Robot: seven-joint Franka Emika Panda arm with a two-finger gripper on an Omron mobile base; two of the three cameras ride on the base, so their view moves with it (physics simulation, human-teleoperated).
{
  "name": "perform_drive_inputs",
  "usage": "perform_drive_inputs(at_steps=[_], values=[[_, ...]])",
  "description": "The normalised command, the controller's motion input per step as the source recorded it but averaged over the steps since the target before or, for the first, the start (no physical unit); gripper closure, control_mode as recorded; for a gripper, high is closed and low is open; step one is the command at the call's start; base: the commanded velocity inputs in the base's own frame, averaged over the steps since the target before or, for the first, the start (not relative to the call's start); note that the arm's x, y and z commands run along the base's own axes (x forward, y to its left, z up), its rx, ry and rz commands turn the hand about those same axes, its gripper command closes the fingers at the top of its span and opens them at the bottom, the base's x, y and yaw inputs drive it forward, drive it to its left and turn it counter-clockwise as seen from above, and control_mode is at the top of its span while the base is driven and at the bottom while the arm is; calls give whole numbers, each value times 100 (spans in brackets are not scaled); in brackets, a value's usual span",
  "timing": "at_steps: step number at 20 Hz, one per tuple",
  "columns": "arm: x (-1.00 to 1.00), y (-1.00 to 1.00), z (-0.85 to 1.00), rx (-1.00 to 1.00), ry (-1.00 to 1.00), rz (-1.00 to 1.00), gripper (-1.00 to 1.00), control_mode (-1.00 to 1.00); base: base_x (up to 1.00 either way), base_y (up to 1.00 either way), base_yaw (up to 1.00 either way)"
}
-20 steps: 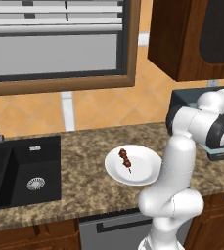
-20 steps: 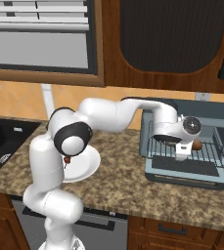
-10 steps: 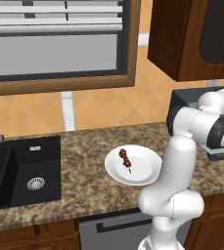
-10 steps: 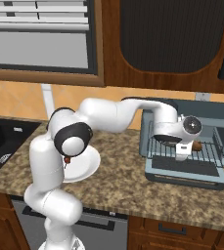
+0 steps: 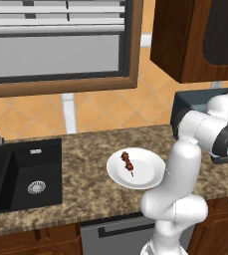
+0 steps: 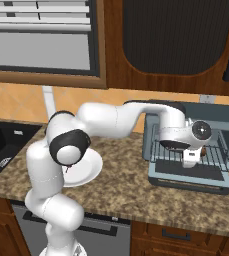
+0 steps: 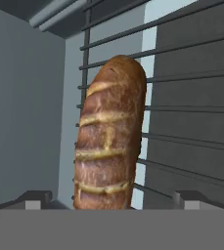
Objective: Pick up the kebab skewer and baguette bread, and place them inside the toaster oven. Close the toaster oven door and start by setting the timer.
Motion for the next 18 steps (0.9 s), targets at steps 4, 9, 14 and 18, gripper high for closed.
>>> perform_drive_inputs(at_steps=[4, 9, 14, 18], values=[[-66, -5, 16, -1, 0, 0, -100, -100, 0, 0, 0], [-76, 17, 25, -1, 1, 8, -100, -100, 0, 0, 0], [-57, 89, 20, -5, 9, 33, -100, -100, 0, 0, 0], [-47, 100, 23, -9, 13, 37, -100, -100, 0, 0, 0]])
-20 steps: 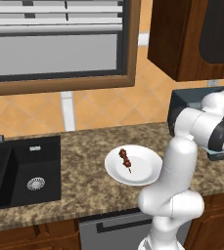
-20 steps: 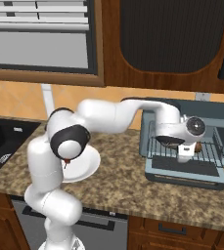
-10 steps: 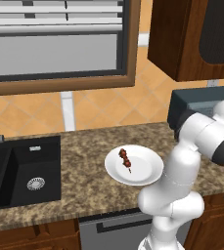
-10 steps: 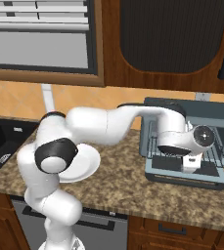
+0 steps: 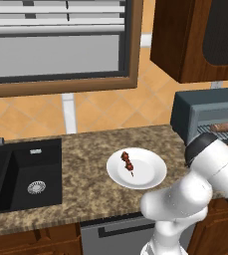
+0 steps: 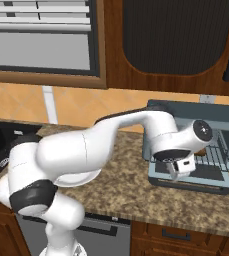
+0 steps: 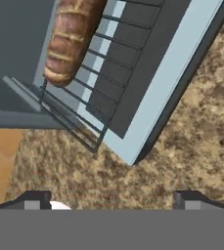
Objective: Pick up the kebab skewer and baguette bread, and place them inside the toaster oven. Close the toaster oven door and start by setting the timer.
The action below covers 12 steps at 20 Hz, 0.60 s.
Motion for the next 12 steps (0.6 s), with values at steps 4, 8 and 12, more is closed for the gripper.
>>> perform_drive_inputs(at_steps=[4, 8, 12], values=[[-39, 100, 27, -11, 17, 37, -100, -100, 0, 0, 0], [-20, 100, 21, -10, 20, 40, -100, -100, 0, 0, 0], [0, 100, 3, -8, 20, 43, -100, -100, 0, 0, 0]])
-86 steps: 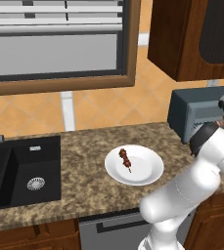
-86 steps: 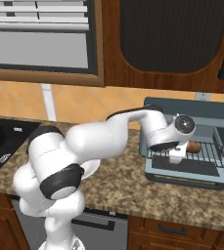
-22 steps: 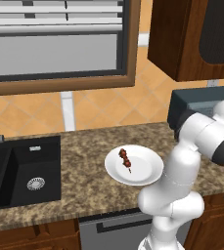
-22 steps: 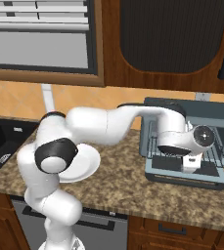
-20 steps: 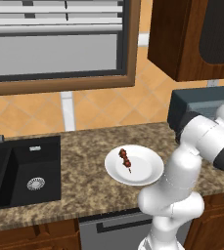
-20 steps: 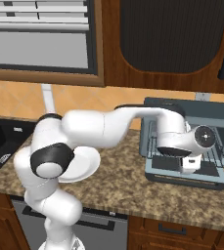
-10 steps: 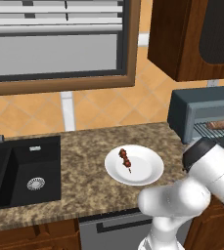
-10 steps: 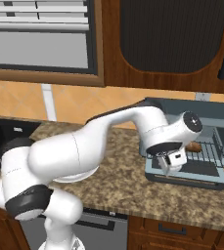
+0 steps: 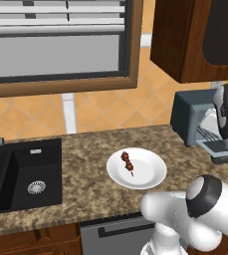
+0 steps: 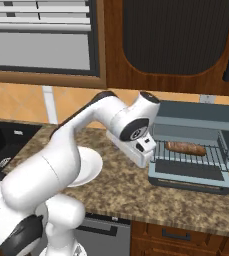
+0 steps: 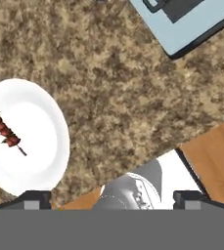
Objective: Pick up the kebab skewer and baguette bread, and place them inside the toaster oven. Close the toaster oven door and start by setting the timer.
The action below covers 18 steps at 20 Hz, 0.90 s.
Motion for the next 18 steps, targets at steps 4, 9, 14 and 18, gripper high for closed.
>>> perform_drive_inputs(at_steps=[4, 9, 14, 18], values=[[-1, 100, 0, -11, 18, 42, -100, -100, 0, 0, 0], [-2, 98, 0, -12, 14, 37, -100, -100, 0, 0, 0], [8, 83, -10, -5, 3, 34, -100, -100, 0, 0, 0], [40, 63, -26, 0, 0, 33, -100, -100, 0, 0, 0]])
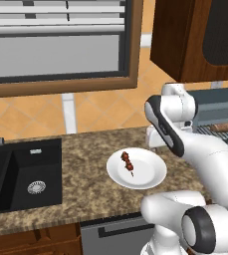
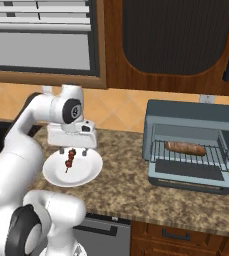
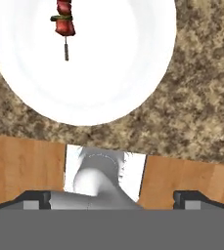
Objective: Pick up the kebab skewer and baguette bread, and place them inside the toaster oven. Close the toaster oven door and start by setting the timer.
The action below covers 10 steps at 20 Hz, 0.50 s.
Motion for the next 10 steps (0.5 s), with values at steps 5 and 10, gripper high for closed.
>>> perform_drive_inputs(at_steps=[5, 10], values=[[55, 59, -13, 0, 5, 24, -100, -100, 0, 0, 0], [61, 22, -13, 0, 7, 13, -100, -100, 0, 0, 0]])
